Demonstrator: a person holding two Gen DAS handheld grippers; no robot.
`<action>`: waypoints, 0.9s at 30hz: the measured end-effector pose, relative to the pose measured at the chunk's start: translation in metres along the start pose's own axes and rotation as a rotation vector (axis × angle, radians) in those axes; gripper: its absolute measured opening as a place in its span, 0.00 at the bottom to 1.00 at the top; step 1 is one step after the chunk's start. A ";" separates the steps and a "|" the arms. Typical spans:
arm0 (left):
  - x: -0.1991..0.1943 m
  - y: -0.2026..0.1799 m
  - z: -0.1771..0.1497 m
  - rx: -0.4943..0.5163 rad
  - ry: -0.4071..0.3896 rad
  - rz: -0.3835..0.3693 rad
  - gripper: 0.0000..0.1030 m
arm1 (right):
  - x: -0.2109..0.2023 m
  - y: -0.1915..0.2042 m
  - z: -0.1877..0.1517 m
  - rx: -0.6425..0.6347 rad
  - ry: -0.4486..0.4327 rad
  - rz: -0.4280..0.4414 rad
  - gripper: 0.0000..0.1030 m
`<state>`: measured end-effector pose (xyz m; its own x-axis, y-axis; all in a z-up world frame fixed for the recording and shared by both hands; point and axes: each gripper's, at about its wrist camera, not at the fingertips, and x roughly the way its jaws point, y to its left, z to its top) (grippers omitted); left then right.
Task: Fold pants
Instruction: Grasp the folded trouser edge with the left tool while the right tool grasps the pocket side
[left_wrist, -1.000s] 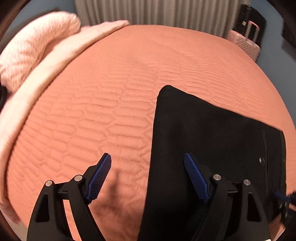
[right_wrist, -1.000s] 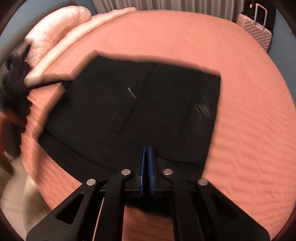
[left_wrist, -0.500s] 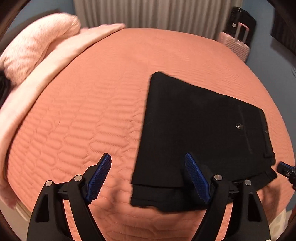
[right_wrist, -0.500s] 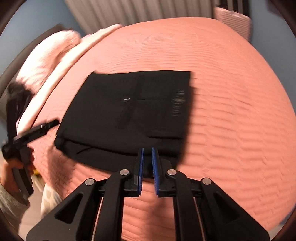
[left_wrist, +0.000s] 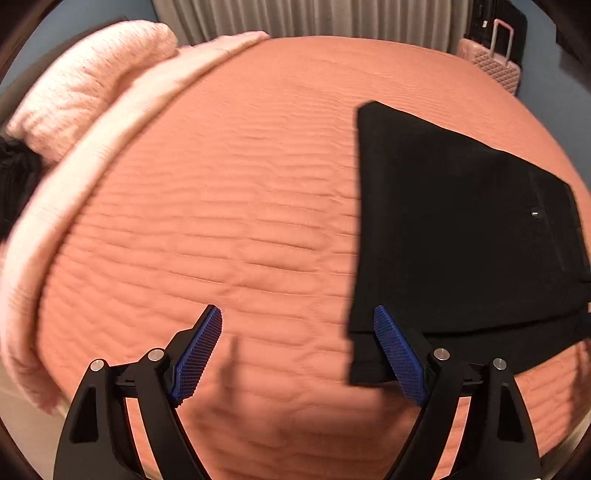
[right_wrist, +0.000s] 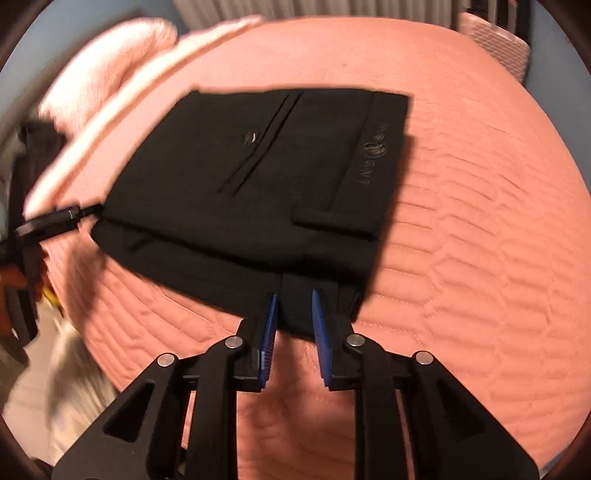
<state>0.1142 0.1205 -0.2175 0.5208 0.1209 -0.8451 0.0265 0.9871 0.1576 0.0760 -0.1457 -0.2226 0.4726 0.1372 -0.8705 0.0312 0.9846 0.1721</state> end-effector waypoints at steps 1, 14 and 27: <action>-0.005 0.003 0.001 0.013 -0.007 0.059 0.79 | -0.009 -0.004 -0.002 -0.002 -0.005 -0.042 0.20; 0.032 -0.007 0.011 -0.149 0.108 -0.452 0.82 | 0.020 -0.045 0.034 0.336 -0.002 0.258 0.77; 0.036 -0.044 0.024 -0.108 0.111 -0.499 0.81 | 0.055 -0.006 0.048 0.314 0.005 0.274 0.67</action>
<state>0.1527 0.0793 -0.2425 0.3734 -0.3624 -0.8539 0.1571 0.9319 -0.3269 0.1438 -0.1494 -0.2492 0.4962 0.3908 -0.7753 0.1721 0.8310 0.5291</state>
